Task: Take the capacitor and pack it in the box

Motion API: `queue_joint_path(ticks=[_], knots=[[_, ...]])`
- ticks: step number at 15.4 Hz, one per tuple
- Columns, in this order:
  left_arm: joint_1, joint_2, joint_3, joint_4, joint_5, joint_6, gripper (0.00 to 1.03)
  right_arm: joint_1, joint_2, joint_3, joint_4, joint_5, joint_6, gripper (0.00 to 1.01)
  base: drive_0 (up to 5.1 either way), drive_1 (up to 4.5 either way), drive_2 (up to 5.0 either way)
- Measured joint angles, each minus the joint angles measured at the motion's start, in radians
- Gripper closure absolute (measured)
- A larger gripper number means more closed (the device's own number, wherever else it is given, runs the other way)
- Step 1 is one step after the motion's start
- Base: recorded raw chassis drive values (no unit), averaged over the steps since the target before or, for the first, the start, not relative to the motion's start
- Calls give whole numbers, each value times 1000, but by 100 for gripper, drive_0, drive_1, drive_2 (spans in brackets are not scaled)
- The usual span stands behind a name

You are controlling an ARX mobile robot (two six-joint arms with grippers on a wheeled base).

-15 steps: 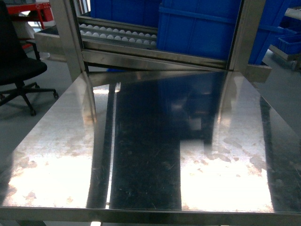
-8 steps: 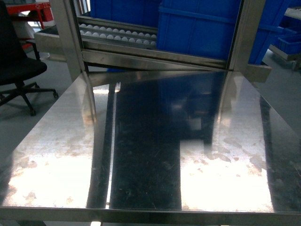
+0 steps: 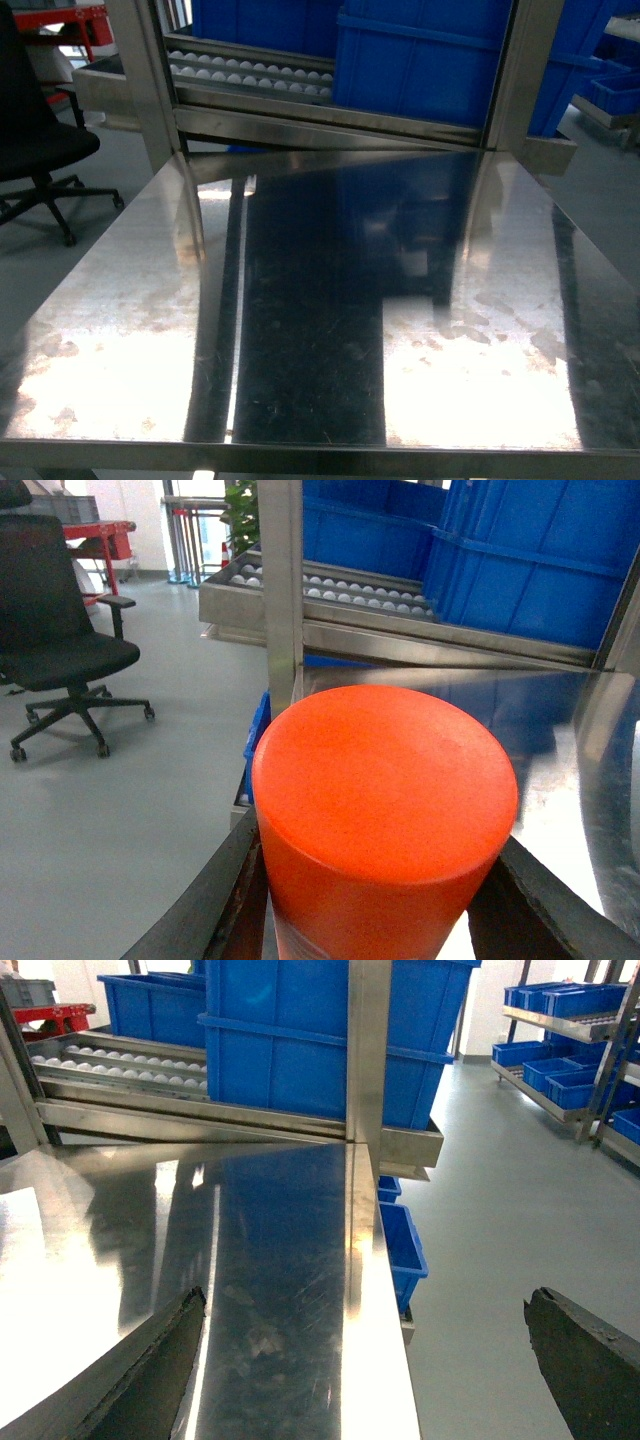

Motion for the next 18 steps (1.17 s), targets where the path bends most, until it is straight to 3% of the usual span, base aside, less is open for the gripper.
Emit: queue_joint_path(ticks=[18], knots=[[0, 0, 0, 0, 0, 1, 59, 0, 0, 0, 0, 1, 0, 3, 0, 0, 0]])
